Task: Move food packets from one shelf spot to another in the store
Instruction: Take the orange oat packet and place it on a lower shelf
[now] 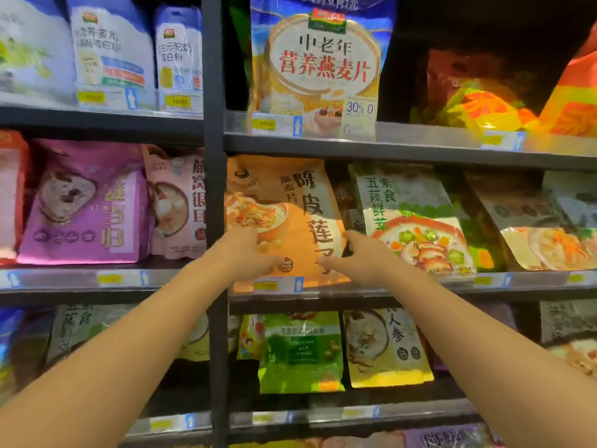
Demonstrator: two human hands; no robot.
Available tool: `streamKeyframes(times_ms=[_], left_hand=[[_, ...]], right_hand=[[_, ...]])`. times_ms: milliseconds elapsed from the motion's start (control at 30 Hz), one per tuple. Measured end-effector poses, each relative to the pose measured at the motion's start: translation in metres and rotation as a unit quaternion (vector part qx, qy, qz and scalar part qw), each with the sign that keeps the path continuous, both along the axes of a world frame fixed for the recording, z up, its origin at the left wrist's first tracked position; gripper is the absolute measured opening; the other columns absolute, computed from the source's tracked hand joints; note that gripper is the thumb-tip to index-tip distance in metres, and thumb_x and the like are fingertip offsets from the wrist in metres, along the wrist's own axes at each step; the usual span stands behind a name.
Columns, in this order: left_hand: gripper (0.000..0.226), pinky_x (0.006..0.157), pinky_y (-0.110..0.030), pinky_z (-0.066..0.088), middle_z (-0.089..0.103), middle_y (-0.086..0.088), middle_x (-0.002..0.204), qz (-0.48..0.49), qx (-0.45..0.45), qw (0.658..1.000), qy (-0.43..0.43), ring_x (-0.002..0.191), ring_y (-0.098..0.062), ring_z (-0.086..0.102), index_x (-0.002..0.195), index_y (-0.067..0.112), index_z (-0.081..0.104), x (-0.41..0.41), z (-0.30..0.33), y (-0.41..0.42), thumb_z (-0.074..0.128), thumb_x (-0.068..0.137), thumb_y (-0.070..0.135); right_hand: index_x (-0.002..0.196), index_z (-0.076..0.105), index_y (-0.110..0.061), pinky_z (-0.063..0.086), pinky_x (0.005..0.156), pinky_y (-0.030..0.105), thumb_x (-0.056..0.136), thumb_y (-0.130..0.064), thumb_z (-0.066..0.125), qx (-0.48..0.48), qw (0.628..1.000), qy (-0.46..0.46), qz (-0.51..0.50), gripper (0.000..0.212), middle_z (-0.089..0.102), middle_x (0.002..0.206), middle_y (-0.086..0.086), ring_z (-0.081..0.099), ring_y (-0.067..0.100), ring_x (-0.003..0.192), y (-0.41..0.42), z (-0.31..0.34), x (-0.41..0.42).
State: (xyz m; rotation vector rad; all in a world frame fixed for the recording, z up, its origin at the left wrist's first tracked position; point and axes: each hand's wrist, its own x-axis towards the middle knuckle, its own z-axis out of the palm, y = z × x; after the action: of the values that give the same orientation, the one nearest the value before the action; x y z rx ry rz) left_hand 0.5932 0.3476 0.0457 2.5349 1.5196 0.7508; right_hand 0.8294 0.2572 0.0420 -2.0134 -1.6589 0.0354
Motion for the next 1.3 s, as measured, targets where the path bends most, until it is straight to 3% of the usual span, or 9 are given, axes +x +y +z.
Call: streamKeyframes(times_ms=[100, 200, 333, 633, 867, 1000, 1100, 1200, 1300], left_hand=[[0.092, 0.097, -0.042, 0.053, 0.046, -0.014, 0.150, 0.053, -0.027, 0.998, -0.037, 0.122, -0.029, 0.057, 0.151, 0.007, 0.038, 0.014, -0.001, 0.012, 0.077, 0.083, 0.055], [0.139, 0.120, -0.047, 0.037, 0.007, -0.019, 0.171, 0.107, -0.119, 0.986, -0.050, 0.149, -0.038, 0.033, 0.161, 0.004, -0.014, 0.033, 0.006, 0.013, 0.087, 0.077, 0.050], [0.152, 0.123, -0.043, 0.025, -0.007, -0.020, 0.171, 0.159, -0.171, 0.965, -0.118, 0.156, -0.039, 0.017, 0.154, 0.007, -0.033, 0.051, 0.013, 0.020, 0.091, 0.074, 0.044], [0.151, 0.123, -0.052, 0.030, 0.015, -0.012, 0.170, 0.148, -0.173, 0.958, -0.172, 0.152, -0.037, 0.027, 0.164, 0.014, -0.006, 0.041, -0.001, 0.053, 0.098, 0.060, 0.045], [0.156, 0.118, -0.056, 0.037, 0.020, -0.014, 0.167, 0.134, -0.212, 0.941, -0.229, 0.148, -0.040, 0.033, 0.160, 0.021, -0.020, 0.034, -0.014, 0.062, 0.097, 0.060, 0.048], [0.155, 0.120, -0.053, 0.036, 0.015, -0.011, 0.166, 0.125, -0.178, 0.950, -0.226, 0.150, -0.036, 0.028, 0.163, 0.015, 0.002, 0.037, -0.021, 0.066, 0.098, 0.050, 0.059], [0.151, 0.115, -0.049, 0.042, 0.034, -0.009, 0.159, 0.111, -0.190, 0.942, -0.253, 0.144, -0.033, 0.040, 0.160, 0.015, 0.019, 0.037, -0.026, 0.068, 0.098, 0.040, 0.064], [0.124, 0.106, -0.046, 0.049, 0.059, 0.001, 0.136, 0.064, -0.231, 0.936, -0.257, 0.123, -0.026, 0.056, 0.140, 0.027, 0.049, 0.036, -0.023, 0.069, 0.097, 0.033, 0.066], [0.128, 0.104, -0.045, 0.048, 0.057, 0.000, 0.136, 0.066, -0.248, 0.931, -0.261, 0.122, -0.026, 0.054, 0.142, 0.026, 0.044, 0.035, -0.020, 0.065, 0.097, 0.032, 0.065]], right_hand=[[0.160, 0.033, -0.014, 0.048, 0.109, 0.048, 0.083, -0.068, 0.072, 0.011, 0.999, 0.024, 0.027, 0.101, 0.056, 0.149, 0.008, 0.054, 0.029, 0.134, 0.029, 0.003, 0.016], [0.147, 0.042, -0.015, 0.049, 0.106, 0.047, 0.081, -0.065, 0.077, 0.019, 0.997, 0.043, 0.054, 0.090, 0.054, 0.141, 0.009, 0.053, 0.029, 0.129, 0.056, 0.005, 0.028], [0.159, 0.020, -0.011, 0.041, 0.115, 0.051, 0.074, -0.071, 0.078, 0.005, 0.997, 0.065, 0.049, 0.119, 0.024, 0.158, 0.017, 0.040, 0.037, 0.141, 0.085, 0.002, 0.038], [0.161, -0.022, -0.024, 0.024, 0.122, 0.052, 0.072, -0.062, 0.086, -0.029, 0.968, 0.214, 0.130, 0.145, 0.006, 0.168, 0.018, 0.023, 0.040, 0.151, 0.116, -0.026, 0.056], [0.160, 0.001, -0.024, 0.037, 0.119, 0.055, 0.063, -0.059, 0.093, 0.006, 0.949, 0.272, 0.157, 0.139, 0.038, 0.154, 0.012, 0.043, 0.033, 0.140, 0.125, -0.033, 0.061], [0.151, 0.029, -0.012, 0.051, 0.108, 0.045, 0.061, -0.045, 0.100, 0.020, 0.924, 0.344, 0.164, 0.119, 0.064, 0.132, 0.002, 0.062, 0.023, 0.124, 0.126, -0.038, 0.067], [0.127, 0.070, -0.022, 0.056, 0.099, 0.037, 0.070, -0.036, 0.096, -0.005, 0.907, 0.365, 0.209, 0.064, 0.078, 0.117, -0.003, 0.073, 0.017, 0.111, 0.124, -0.038, 0.069], [0.125, 0.071, -0.027, 0.053, 0.102, 0.038, 0.079, -0.036, 0.090, -0.006, 0.903, 0.366, 0.224, 0.051, 0.077, 0.119, -0.005, 0.070, 0.018, 0.115, 0.120, -0.035, 0.066], [0.126, 0.068, -0.029, 0.055, 0.090, 0.027, 0.085, -0.033, 0.085, 0.007, 0.904, 0.355, 0.239, 0.044, 0.076, 0.118, -0.007, 0.070, 0.014, 0.113, 0.116, -0.034, 0.062]])
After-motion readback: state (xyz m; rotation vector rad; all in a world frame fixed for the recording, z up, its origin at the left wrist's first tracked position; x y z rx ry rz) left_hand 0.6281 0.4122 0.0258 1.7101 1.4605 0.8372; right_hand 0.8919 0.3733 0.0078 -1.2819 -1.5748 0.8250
